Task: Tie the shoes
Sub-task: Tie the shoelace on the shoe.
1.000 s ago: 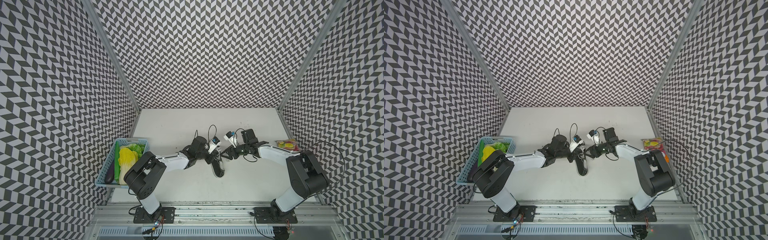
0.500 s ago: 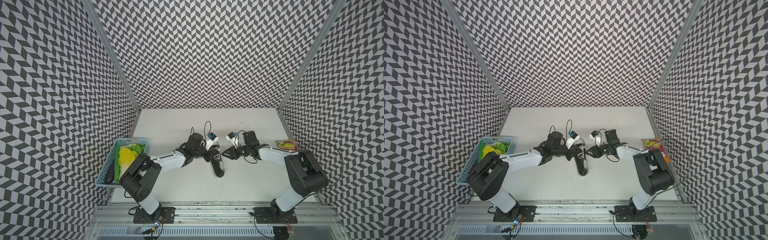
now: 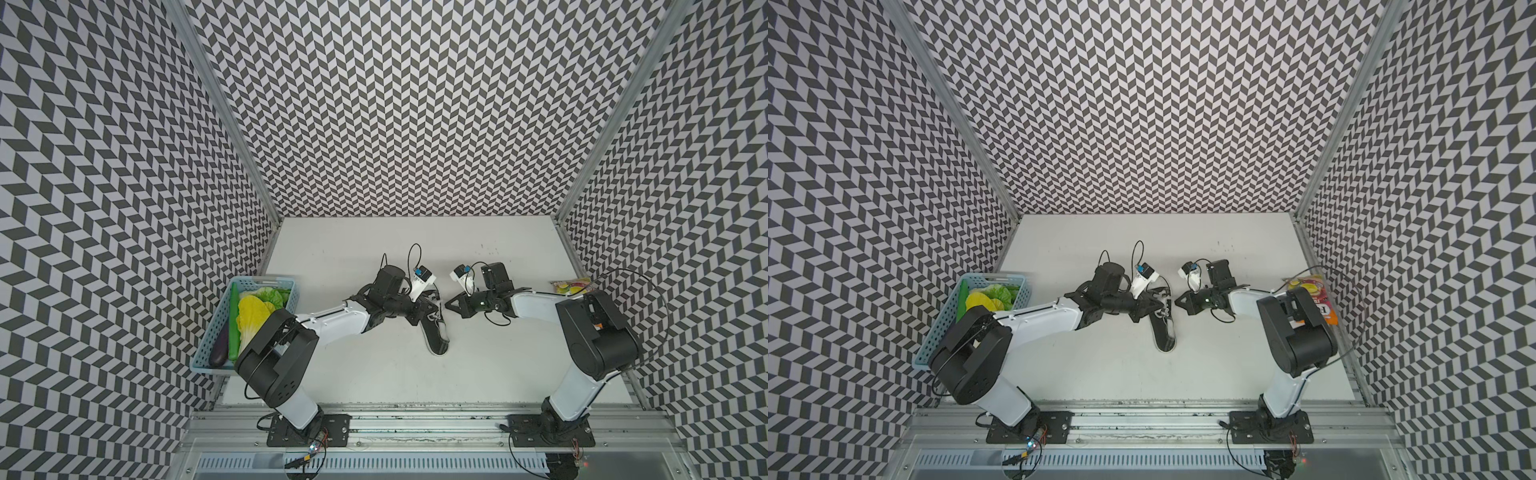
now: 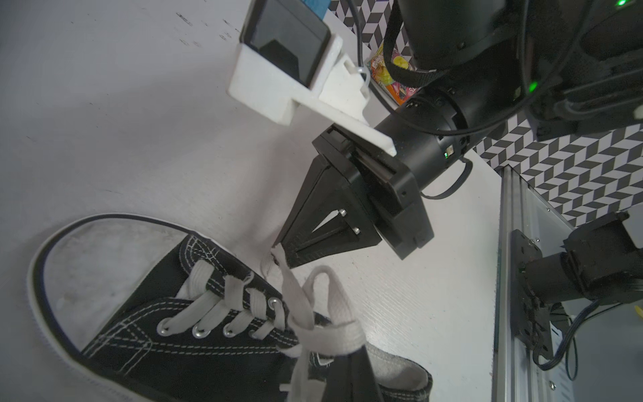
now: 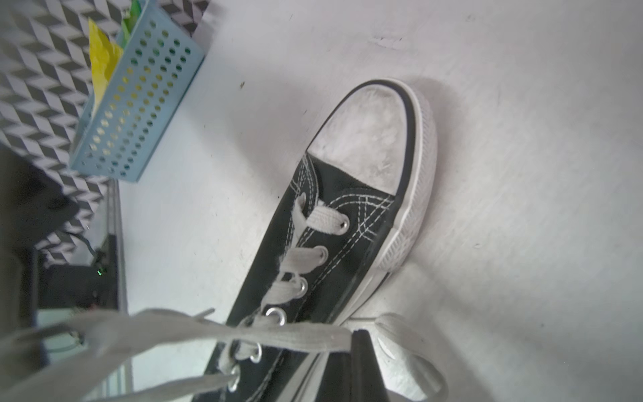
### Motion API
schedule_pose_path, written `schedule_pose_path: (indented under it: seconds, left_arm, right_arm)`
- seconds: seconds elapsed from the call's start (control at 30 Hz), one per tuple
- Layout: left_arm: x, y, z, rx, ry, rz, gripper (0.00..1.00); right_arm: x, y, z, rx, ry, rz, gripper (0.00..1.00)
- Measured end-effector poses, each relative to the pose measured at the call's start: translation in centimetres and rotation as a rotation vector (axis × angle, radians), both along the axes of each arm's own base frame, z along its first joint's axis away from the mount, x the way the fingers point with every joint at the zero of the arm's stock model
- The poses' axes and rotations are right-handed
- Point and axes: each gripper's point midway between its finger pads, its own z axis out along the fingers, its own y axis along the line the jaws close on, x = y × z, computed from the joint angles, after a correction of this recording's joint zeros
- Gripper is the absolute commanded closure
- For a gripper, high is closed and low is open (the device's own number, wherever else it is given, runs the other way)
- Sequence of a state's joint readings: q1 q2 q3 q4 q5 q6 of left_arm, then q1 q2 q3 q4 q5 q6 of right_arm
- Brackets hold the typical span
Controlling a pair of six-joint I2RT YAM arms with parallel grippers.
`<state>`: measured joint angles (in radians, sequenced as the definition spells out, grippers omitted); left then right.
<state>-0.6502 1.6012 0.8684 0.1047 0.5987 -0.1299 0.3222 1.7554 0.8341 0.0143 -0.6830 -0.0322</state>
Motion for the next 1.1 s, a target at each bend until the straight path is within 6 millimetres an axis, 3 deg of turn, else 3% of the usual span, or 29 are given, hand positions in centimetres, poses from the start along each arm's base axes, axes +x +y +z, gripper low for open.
schedule_pose_path:
  seconds: [0.2, 0.43, 0.77, 1.1]
  left_arm:
    - [-0.7, 2.4, 0.6, 0.004, 0.035, 0.053, 0.99]
    - [-2.7, 6.5, -2.1, 0.062, 0.135, 0.131, 0.99]
    - [-2.7, 10.7, -5.3, 0.153, 0.219, 0.284, 1.0]
    - [-2.7, 15.1, -7.7, 0.22, 0.308, 0.49, 1.0]
  right_arm:
    - [1.0, -1.5, 1.0, -0.058, -0.039, -0.106, 1.0]
    - [1.0, -4.1, 4.0, -0.104, -0.121, -0.249, 1.0]
    - [-0.2, -8.3, 2.4, -0.228, -0.063, -0.466, 1.0]
    - [-0.3, -11.9, 4.1, -0.275, -0.1, -0.684, 1.0]
